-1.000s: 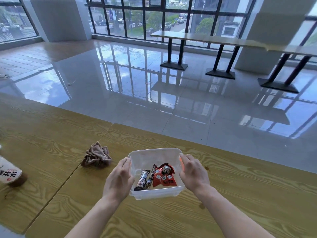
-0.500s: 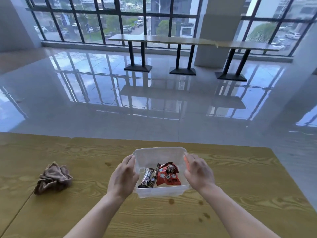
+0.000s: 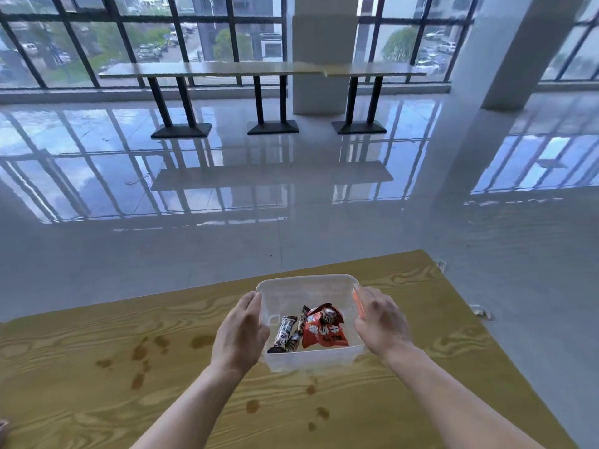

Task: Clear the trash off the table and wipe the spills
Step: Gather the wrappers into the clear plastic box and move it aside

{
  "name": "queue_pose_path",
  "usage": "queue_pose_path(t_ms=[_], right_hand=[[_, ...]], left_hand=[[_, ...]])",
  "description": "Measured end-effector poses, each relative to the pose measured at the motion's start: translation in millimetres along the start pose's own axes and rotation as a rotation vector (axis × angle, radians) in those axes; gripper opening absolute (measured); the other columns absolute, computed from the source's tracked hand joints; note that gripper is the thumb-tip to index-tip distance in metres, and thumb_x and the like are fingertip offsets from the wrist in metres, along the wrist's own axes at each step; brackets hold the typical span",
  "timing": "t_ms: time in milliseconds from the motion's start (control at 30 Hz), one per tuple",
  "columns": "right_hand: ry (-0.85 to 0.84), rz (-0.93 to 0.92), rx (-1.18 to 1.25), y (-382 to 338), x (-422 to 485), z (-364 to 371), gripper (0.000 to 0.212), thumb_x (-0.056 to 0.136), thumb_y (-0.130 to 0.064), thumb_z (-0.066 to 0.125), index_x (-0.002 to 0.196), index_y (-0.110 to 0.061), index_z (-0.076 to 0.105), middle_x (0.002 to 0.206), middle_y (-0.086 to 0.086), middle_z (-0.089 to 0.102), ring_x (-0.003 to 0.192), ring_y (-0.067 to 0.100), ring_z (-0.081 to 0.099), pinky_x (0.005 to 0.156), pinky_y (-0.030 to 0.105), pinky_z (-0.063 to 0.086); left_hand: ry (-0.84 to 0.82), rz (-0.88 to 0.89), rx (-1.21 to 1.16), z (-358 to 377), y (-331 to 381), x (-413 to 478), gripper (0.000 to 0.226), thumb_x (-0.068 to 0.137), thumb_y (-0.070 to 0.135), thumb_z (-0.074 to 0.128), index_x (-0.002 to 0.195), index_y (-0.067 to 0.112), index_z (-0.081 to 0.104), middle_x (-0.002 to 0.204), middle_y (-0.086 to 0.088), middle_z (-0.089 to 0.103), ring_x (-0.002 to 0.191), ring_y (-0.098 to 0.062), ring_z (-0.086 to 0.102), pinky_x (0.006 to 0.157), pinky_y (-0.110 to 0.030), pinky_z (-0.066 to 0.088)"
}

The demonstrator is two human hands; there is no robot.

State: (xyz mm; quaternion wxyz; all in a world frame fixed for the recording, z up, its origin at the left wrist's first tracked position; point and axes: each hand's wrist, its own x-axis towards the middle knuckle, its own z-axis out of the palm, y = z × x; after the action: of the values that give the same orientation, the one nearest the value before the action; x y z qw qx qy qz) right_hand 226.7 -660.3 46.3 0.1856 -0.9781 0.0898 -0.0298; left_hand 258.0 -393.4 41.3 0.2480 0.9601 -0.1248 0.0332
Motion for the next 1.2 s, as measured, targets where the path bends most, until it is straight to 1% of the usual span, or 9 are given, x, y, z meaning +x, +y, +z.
queue_pose_path(t_ms=[200, 267, 400, 467, 567, 767, 900, 1067, 1200], right_hand=[[-0.018, 0.070, -0.022, 55.7, 29.8, -9.8, 0.061, 0.088, -0.010, 0.050, 0.147, -0.020, 0.038, 0.133, 0.000, 0.055, 0.116, 0.027, 0.052, 0.080, 0.035, 0.047], [-0.026, 0.081, -0.033, 72.8, 41.2, -11.4, 0.061, 0.089, -0.009, 0.048, 0.147, -0.019, 0.037, 0.135, 0.001, 0.054, 0.117, 0.028, 0.051, 0.081, 0.036, 0.047], [-0.001, 0.101, -0.017, 98.7, 69.7, -14.4, 0.049, 0.097, -0.016, 0.041, 0.146, -0.020, 0.040, 0.136, 0.002, 0.055, 0.119, 0.028, 0.051, 0.087, 0.038, 0.046], [-0.006, 0.092, -0.028, 109.5, 85.3, -15.1, 0.050, 0.098, -0.016, 0.042, 0.147, -0.018, 0.038, 0.136, 0.003, 0.055, 0.119, 0.027, 0.051, 0.086, 0.036, 0.044], [-0.006, 0.086, -0.038, 123.6, 103.9, -18.9, 0.053, 0.096, -0.013, 0.047, 0.148, -0.015, 0.036, 0.135, 0.004, 0.055, 0.119, 0.028, 0.052, 0.087, 0.035, 0.046], [-0.004, 0.073, -0.058, 142.2, 135.2, -22.1, 0.049, 0.098, -0.013, 0.043, 0.147, -0.013, 0.038, 0.136, 0.008, 0.055, 0.120, 0.029, 0.052, 0.093, 0.039, 0.048], [-0.010, 0.062, -0.066, 149.3, 153.0, -22.9, 0.049, 0.098, -0.012, 0.043, 0.146, -0.013, 0.040, 0.139, 0.007, 0.054, 0.122, 0.029, 0.051, 0.097, 0.039, 0.047], [0.004, 0.057, -0.069, 153.3, 162.0, -17.5, 0.044, 0.098, -0.011, 0.043, 0.142, -0.012, 0.044, 0.135, 0.007, 0.056, 0.119, 0.028, 0.053, 0.092, 0.039, 0.050], [0.020, 0.051, -0.062, 154.9, 166.2, -15.3, 0.046, 0.096, -0.007, 0.046, 0.141, -0.011, 0.045, 0.133, 0.008, 0.057, 0.118, 0.028, 0.054, 0.091, 0.039, 0.051]], left_hand=[[-0.056, 0.013, 0.006, 39.3, 45.0, 40.1, 0.051, 0.077, 0.007, 0.061, 0.127, 0.008, 0.050, 0.135, -0.003, 0.052, 0.110, -0.029, 0.057, 0.081, -0.036, 0.050], [-0.072, -0.001, -0.007, 51.1, 59.2, 53.6, 0.049, 0.077, 0.008, 0.060, 0.126, 0.008, 0.050, 0.132, -0.001, 0.053, 0.108, -0.028, 0.057, 0.079, -0.037, 0.050], [-0.082, -0.010, -0.045, 72.3, 82.4, 80.1, 0.049, 0.076, 0.009, 0.057, 0.124, 0.014, 0.051, 0.125, 0.001, 0.054, 0.107, -0.025, 0.055, 0.078, -0.035, 0.048], [-0.076, -0.018, -0.054, 81.4, 91.6, 92.8, 0.050, 0.077, 0.009, 0.056, 0.127, 0.014, 0.050, 0.124, 0.001, 0.055, 0.107, -0.025, 0.055, 0.080, -0.036, 0.048], [-0.072, -0.020, -0.055, 93.3, 103.2, 111.3, 0.046, 0.077, 0.007, 0.055, 0.121, 0.015, 0.050, 0.115, 0.000, 0.056, 0.101, -0.024, 0.054, 0.078, -0.035, 0.047], [-0.065, -0.049, -0.041, 111.2, 118.3, 139.2, 0.044, 0.078, 0.006, 0.053, 0.122, 0.011, 0.050, 0.117, 0.000, 0.055, 0.101, -0.022, 0.052, 0.077, -0.031, 0.045], [-0.055, -0.064, -0.027, 120.2, 123.9, 149.8, 0.047, 0.080, 0.010, 0.055, 0.126, 0.012, 0.048, 0.118, 0.000, 0.055, 0.102, -0.021, 0.053, 0.078, -0.034, 0.048], [-0.052, -0.044, -0.014, 126.2, 122.2, 158.7, 0.056, 0.081, 0.010, 0.058, 0.135, 0.010, 0.043, 0.121, -0.002, 0.054, 0.108, -0.022, 0.052, 0.080, -0.031, 0.048], [-0.046, -0.033, -0.004, 129.1, 120.6, 163.4, 0.048, 0.080, 0.010, 0.058, 0.127, 0.009, 0.048, 0.114, -0.002, 0.055, 0.103, -0.022, 0.054, 0.077, -0.028, 0.047]])
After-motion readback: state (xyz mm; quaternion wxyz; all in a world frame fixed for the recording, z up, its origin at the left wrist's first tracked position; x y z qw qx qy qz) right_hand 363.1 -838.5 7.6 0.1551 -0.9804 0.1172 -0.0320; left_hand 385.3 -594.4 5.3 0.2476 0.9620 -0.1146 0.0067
